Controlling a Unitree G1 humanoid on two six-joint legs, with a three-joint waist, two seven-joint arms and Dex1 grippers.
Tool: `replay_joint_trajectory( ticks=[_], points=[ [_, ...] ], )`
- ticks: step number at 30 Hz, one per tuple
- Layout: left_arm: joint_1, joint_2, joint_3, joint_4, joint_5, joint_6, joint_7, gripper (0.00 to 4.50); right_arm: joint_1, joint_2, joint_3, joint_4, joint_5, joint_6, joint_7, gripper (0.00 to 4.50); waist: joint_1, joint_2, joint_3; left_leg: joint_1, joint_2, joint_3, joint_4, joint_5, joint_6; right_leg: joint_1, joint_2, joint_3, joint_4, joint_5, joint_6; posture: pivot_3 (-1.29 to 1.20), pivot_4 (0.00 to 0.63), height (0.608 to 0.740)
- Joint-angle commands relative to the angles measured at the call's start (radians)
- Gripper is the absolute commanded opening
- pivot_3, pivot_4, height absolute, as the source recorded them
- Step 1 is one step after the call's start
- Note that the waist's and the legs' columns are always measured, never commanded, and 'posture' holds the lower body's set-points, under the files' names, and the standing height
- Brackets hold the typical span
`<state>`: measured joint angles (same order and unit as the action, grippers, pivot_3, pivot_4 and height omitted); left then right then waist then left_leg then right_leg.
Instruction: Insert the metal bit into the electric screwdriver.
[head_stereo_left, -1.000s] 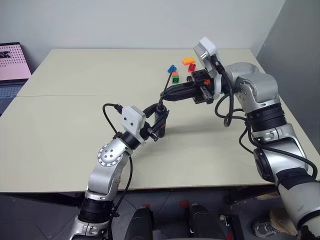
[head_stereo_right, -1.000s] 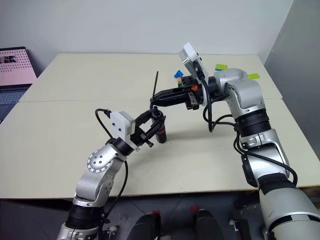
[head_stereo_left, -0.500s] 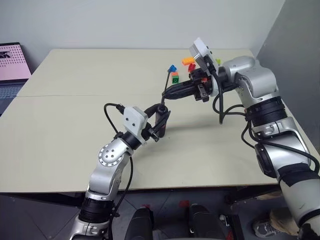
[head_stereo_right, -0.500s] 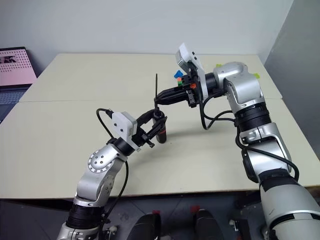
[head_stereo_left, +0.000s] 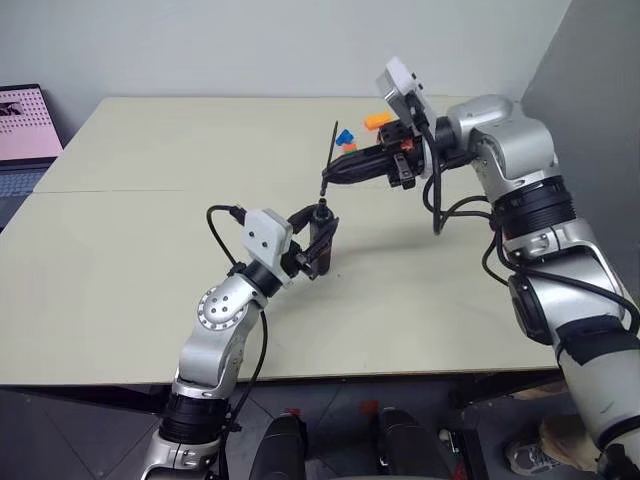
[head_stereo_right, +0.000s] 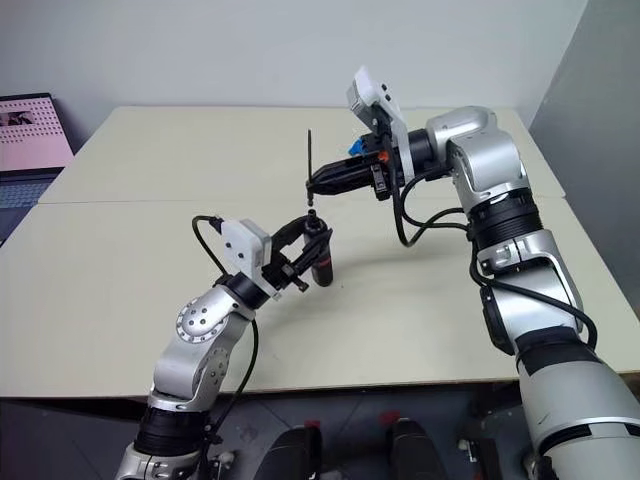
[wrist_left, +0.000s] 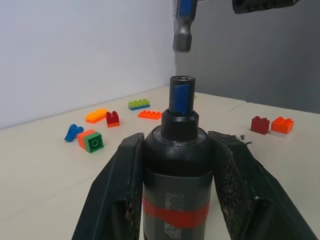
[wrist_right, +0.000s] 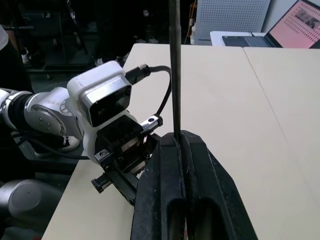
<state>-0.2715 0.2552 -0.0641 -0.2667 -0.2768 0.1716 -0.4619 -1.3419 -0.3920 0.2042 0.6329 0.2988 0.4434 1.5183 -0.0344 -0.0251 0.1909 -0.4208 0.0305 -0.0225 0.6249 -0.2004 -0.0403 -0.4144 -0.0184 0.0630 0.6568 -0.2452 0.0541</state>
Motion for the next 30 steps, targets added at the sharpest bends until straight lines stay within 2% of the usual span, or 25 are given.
replay_joint_trajectory(
  ticks=[1,16,30],
  points=[
    [-0.027,-0.018,0.027,-0.105,-0.035,0.003,0.024,1.62,-0.041,-0.021,-0.043,-0.026,0.029,0.003,0.045,0.0,0.0,0.0,0.0,-0.001,0.0,0.0,0.0,0.0,0.0,-0.001,0.0,0.0,0.0,0.0,0.0,0.0,0.15,0.74],
    [0.018,-0.041,-0.031,-0.001,0.047,-0.078,0.011,1.62,-0.036,-0.035,-0.011,-0.022,0.0,0.001,0.051,0.0,0.0,0.0,0.0,-0.001,0.0,0.0,0.0,0.0,0.0,-0.001,0.0,0.0,0.0,0.0,0.0,0.0,0.15,0.74],
    [0.03,-0.042,-0.033,0.017,0.059,-0.103,0.014,1.62,-0.039,-0.034,0.038,-0.029,-0.016,0.04,0.063,0.0,0.001,0.0,0.0,-0.001,0.0,0.0,0.001,0.0,0.0,-0.001,0.0,0.0,0.001,0.001,-0.002,0.0,0.15,0.74]
  ],
)
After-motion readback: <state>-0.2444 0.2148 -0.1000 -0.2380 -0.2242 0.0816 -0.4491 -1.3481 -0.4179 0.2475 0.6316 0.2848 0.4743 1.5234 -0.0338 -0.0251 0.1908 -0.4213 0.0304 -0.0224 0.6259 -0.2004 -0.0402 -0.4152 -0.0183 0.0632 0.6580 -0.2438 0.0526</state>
